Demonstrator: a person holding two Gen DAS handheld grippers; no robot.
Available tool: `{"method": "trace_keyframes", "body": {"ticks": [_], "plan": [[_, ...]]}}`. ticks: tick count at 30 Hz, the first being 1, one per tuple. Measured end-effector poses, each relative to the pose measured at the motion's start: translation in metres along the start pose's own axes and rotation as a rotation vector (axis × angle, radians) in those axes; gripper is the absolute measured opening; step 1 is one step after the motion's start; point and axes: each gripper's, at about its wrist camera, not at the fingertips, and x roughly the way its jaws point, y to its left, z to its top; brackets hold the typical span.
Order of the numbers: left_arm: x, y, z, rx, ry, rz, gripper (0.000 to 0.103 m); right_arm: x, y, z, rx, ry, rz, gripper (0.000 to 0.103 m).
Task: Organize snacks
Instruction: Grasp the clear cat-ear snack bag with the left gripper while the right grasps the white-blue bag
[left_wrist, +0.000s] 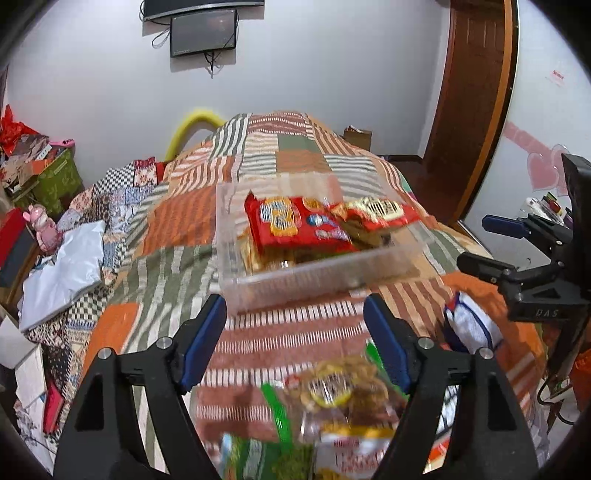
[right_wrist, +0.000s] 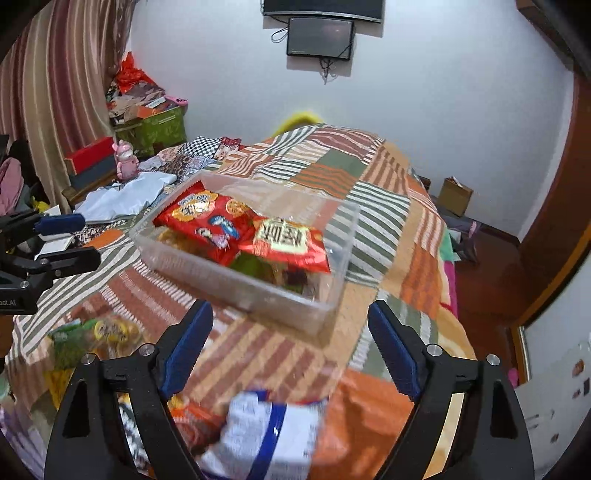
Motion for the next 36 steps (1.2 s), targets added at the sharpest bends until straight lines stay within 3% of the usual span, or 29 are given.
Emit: {"method": "trace_keyframes", "body": {"ticks": [13,23,28,36], "plan": [[0.009,-0.012,-0.047,-0.026,0.088,-0.038,0.077,0.017,-0.004,-0.059,0.128,0.145,0.024,0.084],[0.038,-0.021,-0.057,-0.041,0.142,-0.062,0.08,0.014,0.004,-0.075,0.151,0.135,0.051,0.082],[0.045,-0.017,-0.063,-0.064,0.156,-0.061,0.086,0.012,-0.001,-0.076,0.183,0.119,0.074,0.073],[0.056,-0.008,-0.06,-0.118,0.184,-0.047,0.084,0.01,-0.002,-0.078,0.19,0.107,0.087,0.063]]}}
